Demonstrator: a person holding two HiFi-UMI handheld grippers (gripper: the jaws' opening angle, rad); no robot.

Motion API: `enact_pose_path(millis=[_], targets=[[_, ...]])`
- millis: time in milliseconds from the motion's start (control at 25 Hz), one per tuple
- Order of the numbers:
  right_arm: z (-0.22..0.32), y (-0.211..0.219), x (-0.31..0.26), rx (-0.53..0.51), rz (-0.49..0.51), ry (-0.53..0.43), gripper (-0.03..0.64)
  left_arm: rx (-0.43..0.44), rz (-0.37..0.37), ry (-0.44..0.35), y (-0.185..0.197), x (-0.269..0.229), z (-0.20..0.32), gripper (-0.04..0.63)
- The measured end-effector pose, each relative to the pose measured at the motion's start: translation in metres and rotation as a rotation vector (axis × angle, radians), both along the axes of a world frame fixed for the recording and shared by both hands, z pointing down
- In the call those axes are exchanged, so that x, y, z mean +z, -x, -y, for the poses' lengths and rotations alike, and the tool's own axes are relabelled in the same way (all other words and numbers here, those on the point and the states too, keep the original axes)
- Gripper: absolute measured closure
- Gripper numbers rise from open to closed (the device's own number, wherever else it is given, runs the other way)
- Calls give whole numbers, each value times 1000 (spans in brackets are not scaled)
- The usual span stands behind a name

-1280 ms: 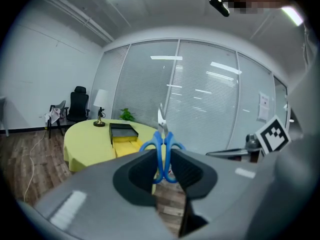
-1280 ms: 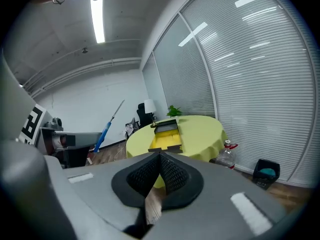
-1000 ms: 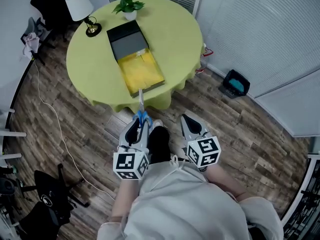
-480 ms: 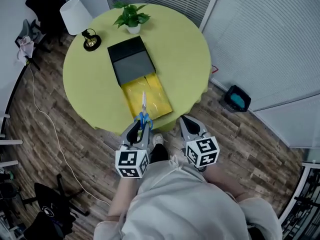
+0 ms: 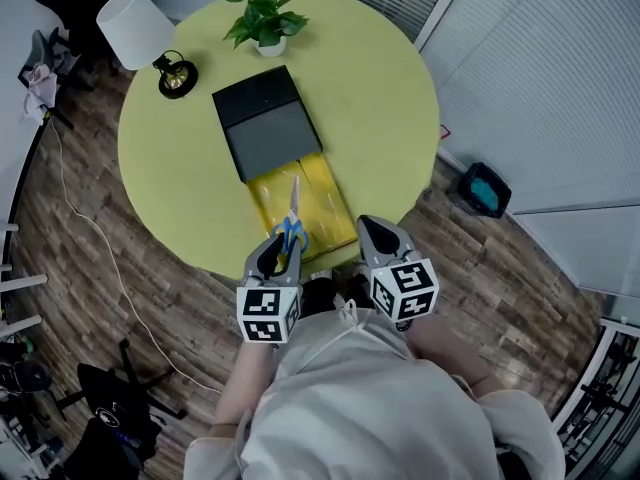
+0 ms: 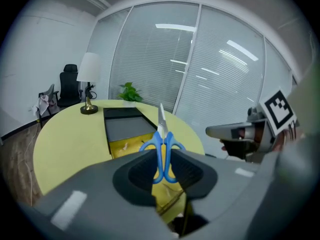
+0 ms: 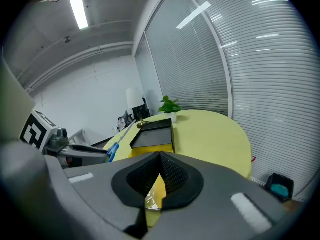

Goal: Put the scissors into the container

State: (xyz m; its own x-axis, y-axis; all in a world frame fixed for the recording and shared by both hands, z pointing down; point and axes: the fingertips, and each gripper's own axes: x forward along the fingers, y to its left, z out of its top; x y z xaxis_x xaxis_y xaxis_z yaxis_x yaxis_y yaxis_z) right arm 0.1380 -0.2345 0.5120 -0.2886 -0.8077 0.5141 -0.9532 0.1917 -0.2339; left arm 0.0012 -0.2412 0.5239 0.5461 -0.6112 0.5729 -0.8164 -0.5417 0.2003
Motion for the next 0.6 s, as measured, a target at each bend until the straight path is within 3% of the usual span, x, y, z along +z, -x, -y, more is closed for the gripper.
enact_pose_path(millis=[280,600], targets=[[35,-8,19,-70,-3,47,618,-35,20,140,-8,40,12,503],[84,-5,31,-246,-15,79,618,-131,95,262,-16,79,30,503]])
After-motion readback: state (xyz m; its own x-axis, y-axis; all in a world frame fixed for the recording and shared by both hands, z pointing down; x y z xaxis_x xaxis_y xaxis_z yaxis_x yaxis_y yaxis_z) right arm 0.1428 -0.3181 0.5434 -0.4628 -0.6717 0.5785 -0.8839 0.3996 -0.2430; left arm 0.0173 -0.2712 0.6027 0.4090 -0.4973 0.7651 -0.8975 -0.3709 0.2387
